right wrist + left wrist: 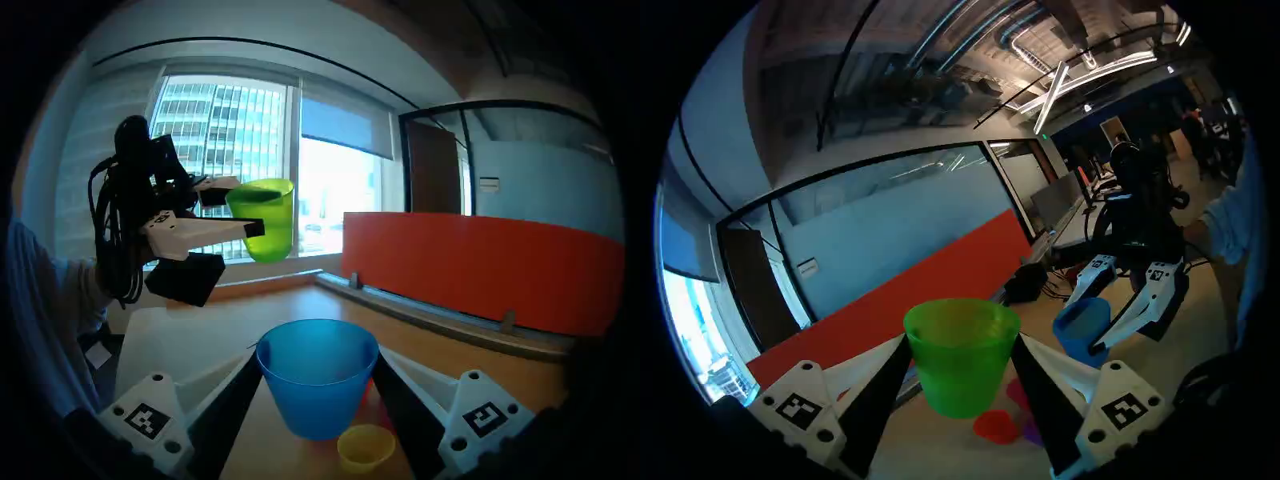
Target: Pour water
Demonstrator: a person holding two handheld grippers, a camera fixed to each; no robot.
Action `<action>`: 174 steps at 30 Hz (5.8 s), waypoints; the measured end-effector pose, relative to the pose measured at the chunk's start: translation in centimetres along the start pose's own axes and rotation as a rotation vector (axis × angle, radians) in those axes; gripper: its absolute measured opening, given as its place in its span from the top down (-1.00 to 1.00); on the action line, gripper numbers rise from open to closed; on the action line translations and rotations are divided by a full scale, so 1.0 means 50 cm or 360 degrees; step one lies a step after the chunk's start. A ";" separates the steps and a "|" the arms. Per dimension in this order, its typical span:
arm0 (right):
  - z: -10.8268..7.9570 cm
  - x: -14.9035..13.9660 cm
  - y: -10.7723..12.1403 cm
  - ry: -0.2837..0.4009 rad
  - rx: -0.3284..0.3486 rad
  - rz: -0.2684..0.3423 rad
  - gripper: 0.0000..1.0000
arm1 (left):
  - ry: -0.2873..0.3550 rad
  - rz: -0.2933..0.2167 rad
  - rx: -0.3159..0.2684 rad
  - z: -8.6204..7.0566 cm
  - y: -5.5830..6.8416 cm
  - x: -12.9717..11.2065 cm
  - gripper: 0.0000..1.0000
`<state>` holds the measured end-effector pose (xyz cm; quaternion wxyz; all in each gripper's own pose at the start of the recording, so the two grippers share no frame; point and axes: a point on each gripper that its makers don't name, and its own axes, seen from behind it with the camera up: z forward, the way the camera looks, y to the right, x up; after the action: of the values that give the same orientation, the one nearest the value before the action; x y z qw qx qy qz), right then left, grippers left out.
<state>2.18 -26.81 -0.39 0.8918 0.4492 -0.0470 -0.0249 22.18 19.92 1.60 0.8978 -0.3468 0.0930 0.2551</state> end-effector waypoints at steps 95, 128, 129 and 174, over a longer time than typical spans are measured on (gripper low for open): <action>0.040 0.017 -0.064 0.0054 0.0171 -0.0009 -0.82 | 0.0046 0.1275 0.0206 0.027 -0.021 0.183 -0.70; 0.037 0.012 -0.056 0.0063 0.0154 -0.0017 -0.82 | 0.0062 0.1613 0.0241 0.030 -0.014 0.215 -0.70; 0.036 0.012 -0.056 0.0064 0.0154 -0.0016 -0.82 | 0.0062 0.1625 0.0243 0.030 -0.014 0.216 -0.70; 0.039 0.031 -0.056 0.0095 0.0148 -0.0017 -0.82 | 0.0098 0.1667 0.0275 0.028 -0.012 0.224 -0.70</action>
<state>3.52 -30.15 -1.37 0.8709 0.4909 -0.0191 -0.0141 32.03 24.89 -0.86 0.6724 -0.1860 0.3008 0.6503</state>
